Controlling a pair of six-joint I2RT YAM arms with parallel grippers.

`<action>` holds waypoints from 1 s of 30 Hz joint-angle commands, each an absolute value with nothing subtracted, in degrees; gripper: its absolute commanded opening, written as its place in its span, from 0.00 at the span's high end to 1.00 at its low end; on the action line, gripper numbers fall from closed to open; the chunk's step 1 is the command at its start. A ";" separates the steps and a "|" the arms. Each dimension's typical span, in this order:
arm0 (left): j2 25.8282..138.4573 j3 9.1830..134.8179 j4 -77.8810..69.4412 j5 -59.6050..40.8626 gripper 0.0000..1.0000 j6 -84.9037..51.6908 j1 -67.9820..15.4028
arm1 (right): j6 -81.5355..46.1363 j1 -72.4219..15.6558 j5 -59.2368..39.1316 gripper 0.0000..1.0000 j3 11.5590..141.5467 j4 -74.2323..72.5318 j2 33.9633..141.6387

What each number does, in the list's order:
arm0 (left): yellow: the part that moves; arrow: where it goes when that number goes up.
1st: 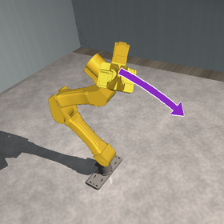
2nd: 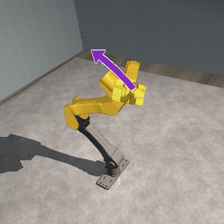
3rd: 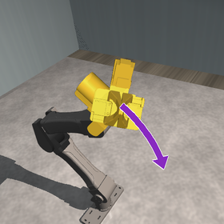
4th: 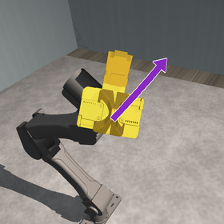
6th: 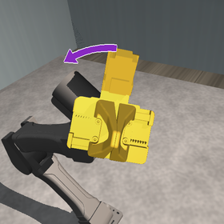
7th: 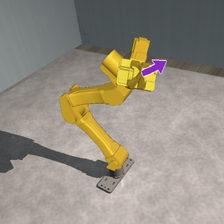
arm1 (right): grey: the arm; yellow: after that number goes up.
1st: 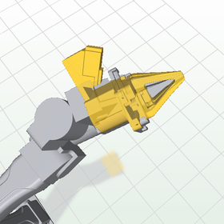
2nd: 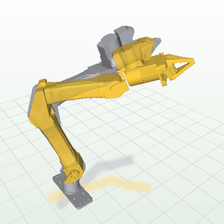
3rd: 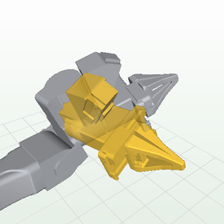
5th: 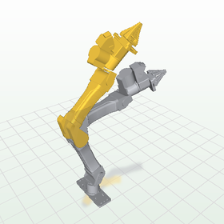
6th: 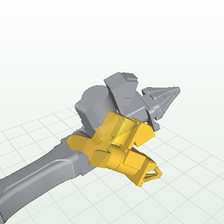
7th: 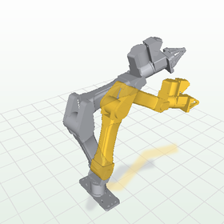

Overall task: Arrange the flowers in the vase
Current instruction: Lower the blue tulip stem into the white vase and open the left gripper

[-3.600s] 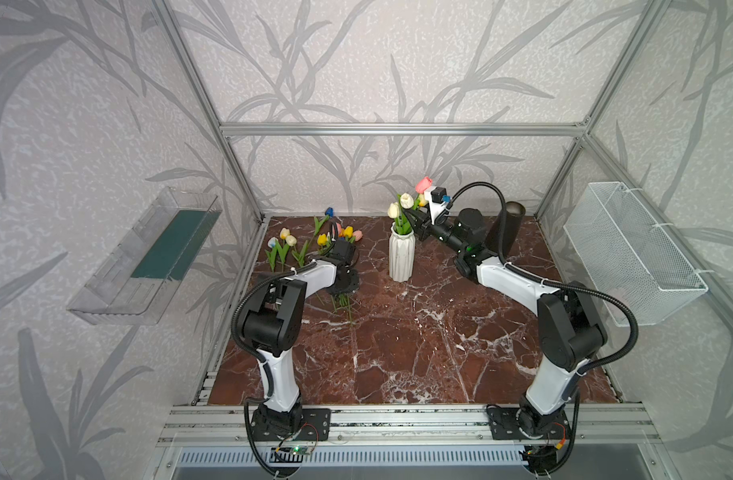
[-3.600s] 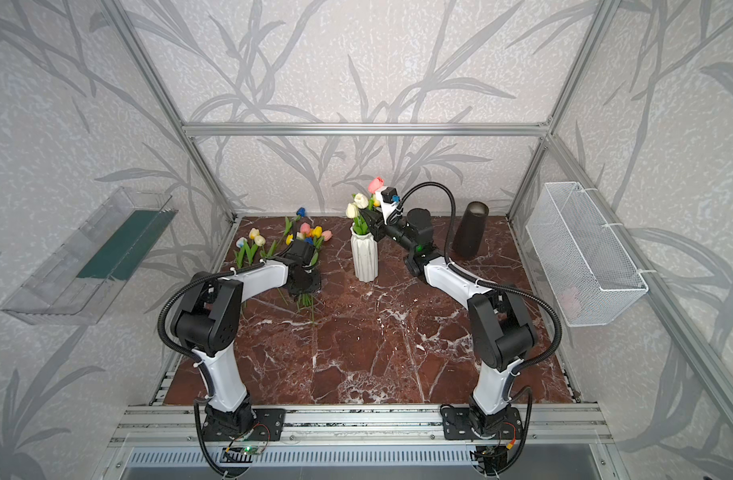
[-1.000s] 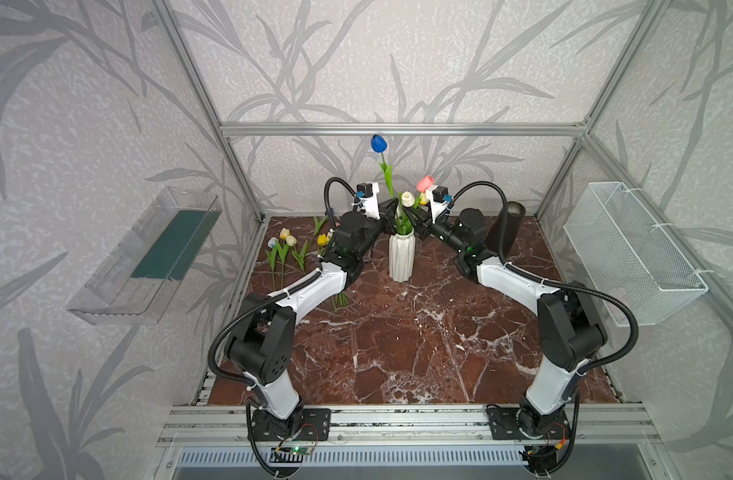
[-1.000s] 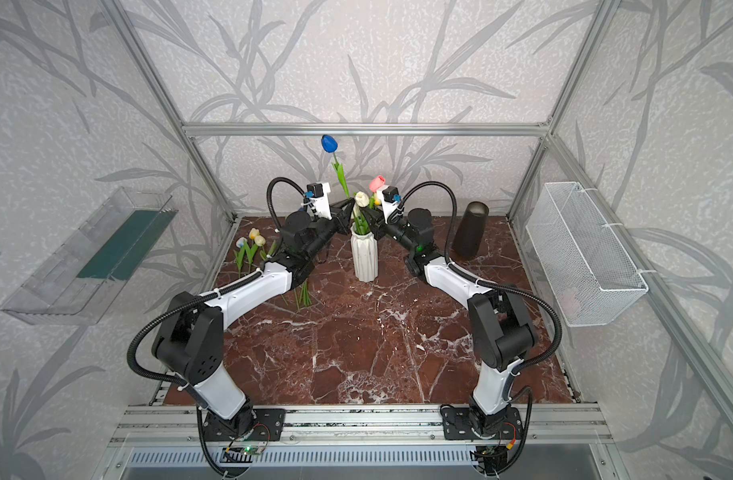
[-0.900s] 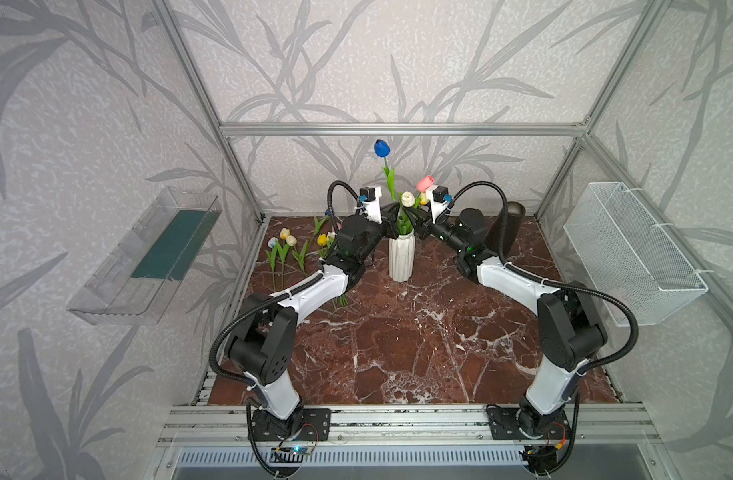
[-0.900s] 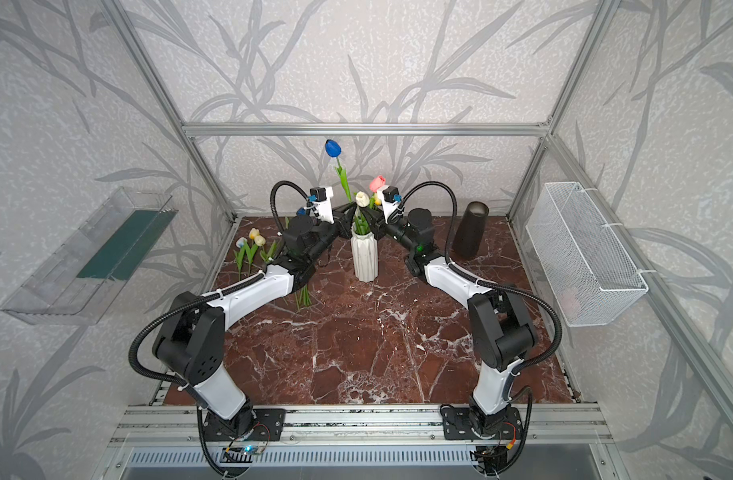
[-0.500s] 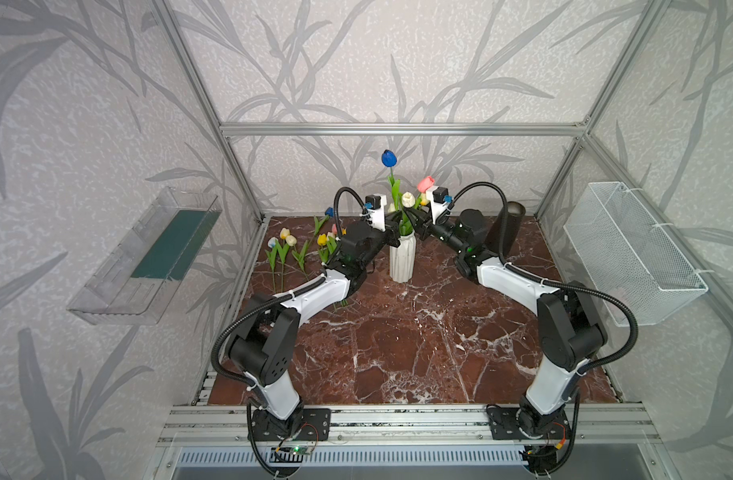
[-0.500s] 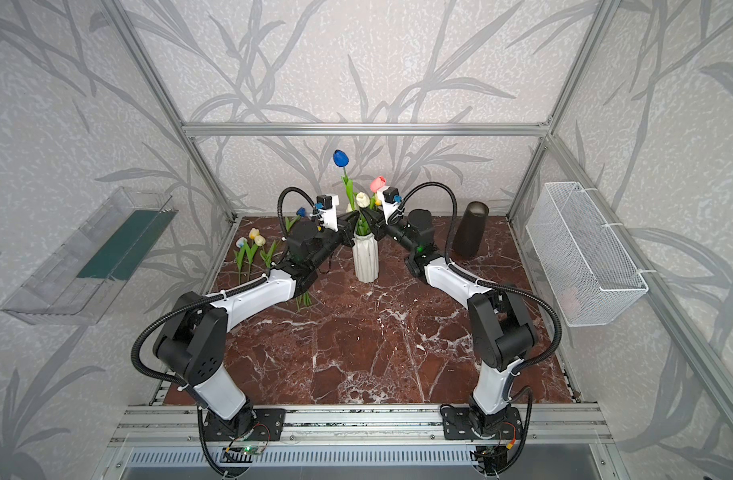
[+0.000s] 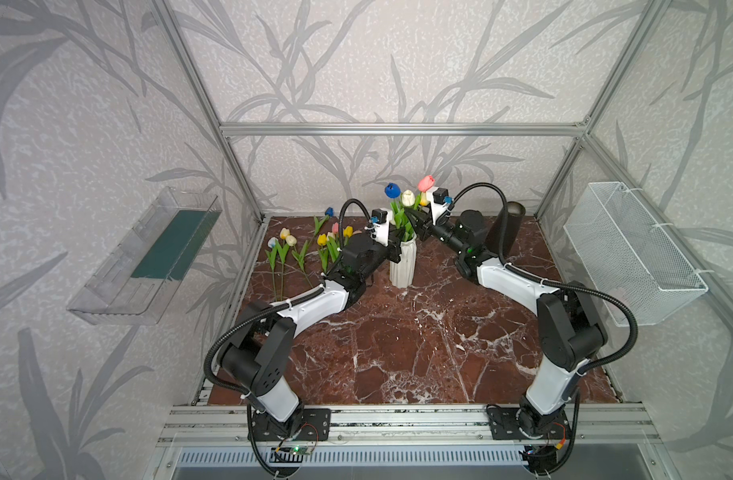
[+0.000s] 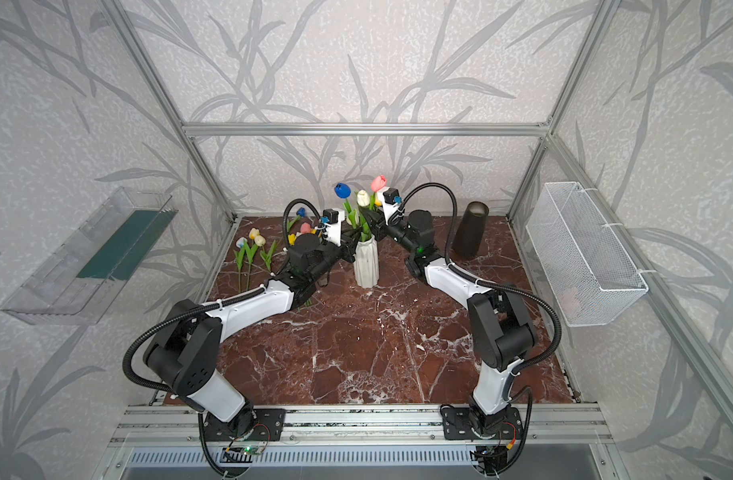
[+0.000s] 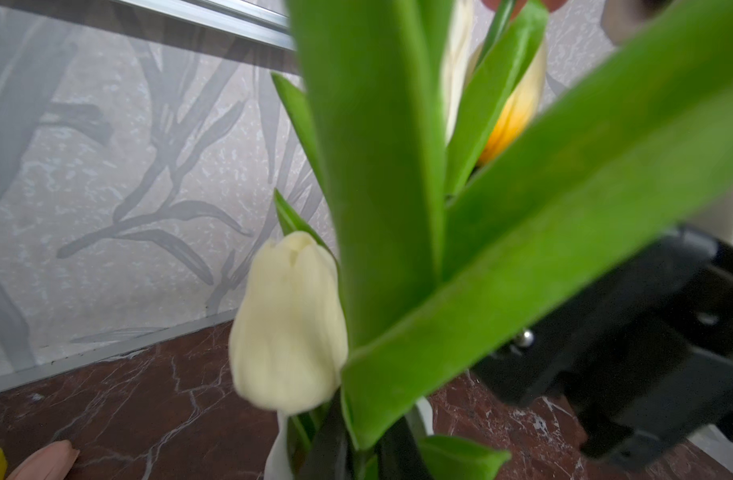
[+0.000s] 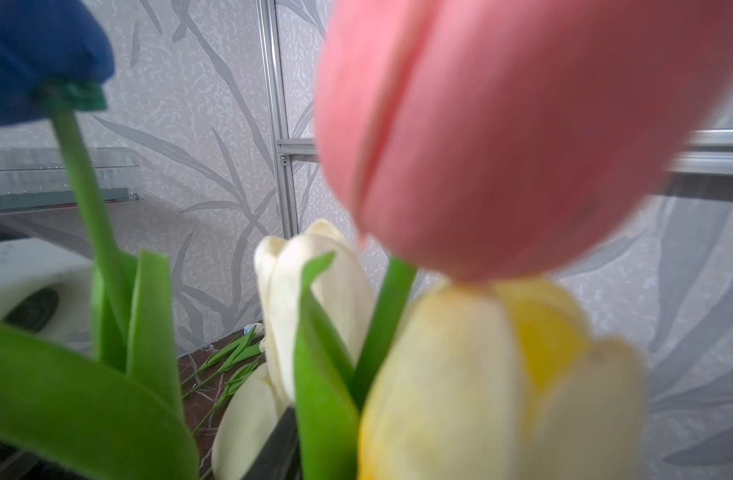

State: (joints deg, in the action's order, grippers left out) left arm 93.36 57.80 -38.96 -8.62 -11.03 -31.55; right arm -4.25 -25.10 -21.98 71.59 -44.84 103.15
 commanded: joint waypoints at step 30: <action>72.90 45.34 -28.74 -3.53 0.63 -9.91 -28.17 | 4.78 -24.41 -27.61 0.15 63.28 -37.60 94.77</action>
State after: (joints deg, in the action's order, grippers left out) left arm 73.69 45.58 -29.04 -4.05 -9.21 -29.08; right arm 2.98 -24.56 -28.12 64.03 -39.31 99.66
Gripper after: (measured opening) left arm 0.362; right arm 0.843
